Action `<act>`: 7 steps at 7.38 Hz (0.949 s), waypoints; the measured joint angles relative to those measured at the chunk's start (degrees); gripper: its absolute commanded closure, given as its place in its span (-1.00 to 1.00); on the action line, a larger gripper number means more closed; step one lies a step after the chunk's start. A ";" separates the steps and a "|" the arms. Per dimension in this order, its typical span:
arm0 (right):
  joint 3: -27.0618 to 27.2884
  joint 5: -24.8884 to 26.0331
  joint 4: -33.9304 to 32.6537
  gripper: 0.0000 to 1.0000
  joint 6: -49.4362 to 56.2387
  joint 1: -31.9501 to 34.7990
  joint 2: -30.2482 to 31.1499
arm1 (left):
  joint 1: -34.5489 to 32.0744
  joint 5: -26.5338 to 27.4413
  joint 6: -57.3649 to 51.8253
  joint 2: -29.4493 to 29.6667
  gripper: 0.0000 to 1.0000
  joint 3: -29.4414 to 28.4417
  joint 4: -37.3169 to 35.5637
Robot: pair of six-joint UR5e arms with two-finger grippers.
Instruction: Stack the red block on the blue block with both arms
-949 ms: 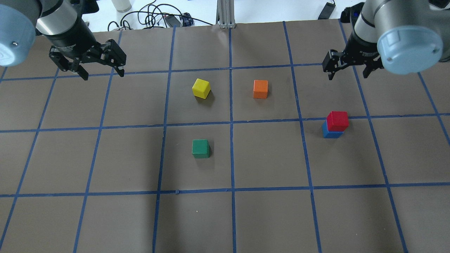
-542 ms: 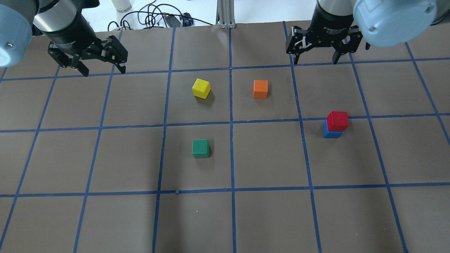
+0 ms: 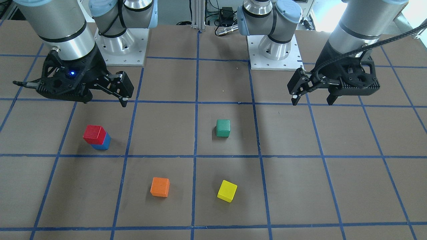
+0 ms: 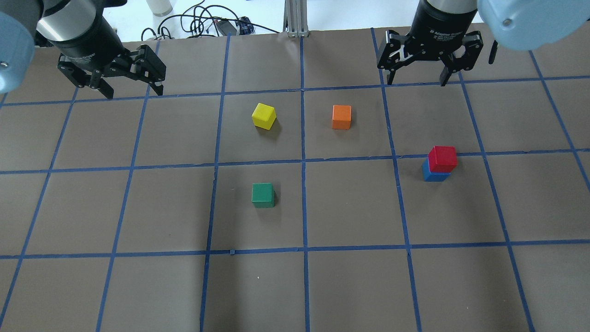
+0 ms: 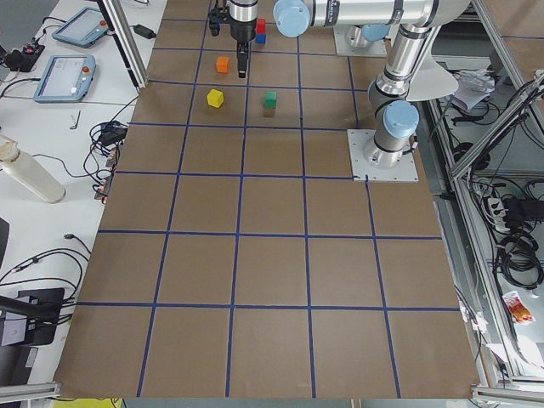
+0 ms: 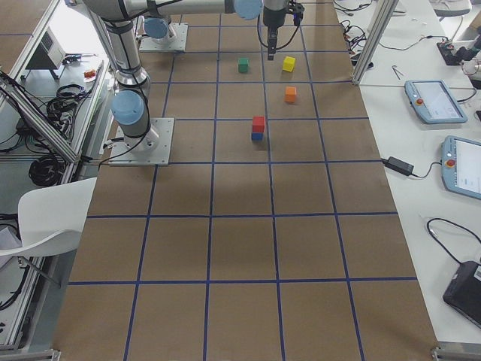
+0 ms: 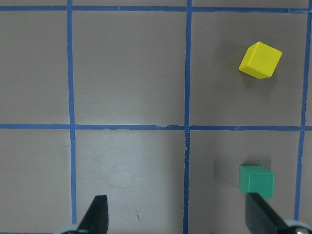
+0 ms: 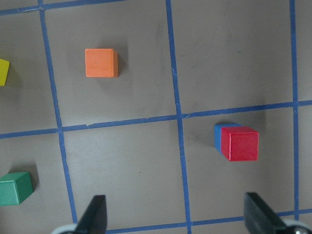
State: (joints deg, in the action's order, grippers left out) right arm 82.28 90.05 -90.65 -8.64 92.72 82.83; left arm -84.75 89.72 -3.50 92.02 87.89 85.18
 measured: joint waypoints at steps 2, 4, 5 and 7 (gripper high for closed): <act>-0.07 -0.35 -0.23 -1.00 -0.18 -0.67 0.07 | -0.27 -0.15 0.15 -0.04 -1.00 -0.08 0.30; -0.20 -0.50 0.02 -1.00 -0.25 -1.47 0.20 | -0.44 -0.24 -0.43 -0.12 -1.00 -0.69 -0.02; -0.29 -0.36 0.10 -1.00 -0.29 -1.51 0.32 | -0.43 -0.27 -0.60 -0.46 -1.00 -0.84 -0.10; -0.33 -0.06 1.62 -1.00 -0.32 -1.46 0.82 | -0.47 -0.25 -0.65 -0.57 -1.00 -0.74 -0.17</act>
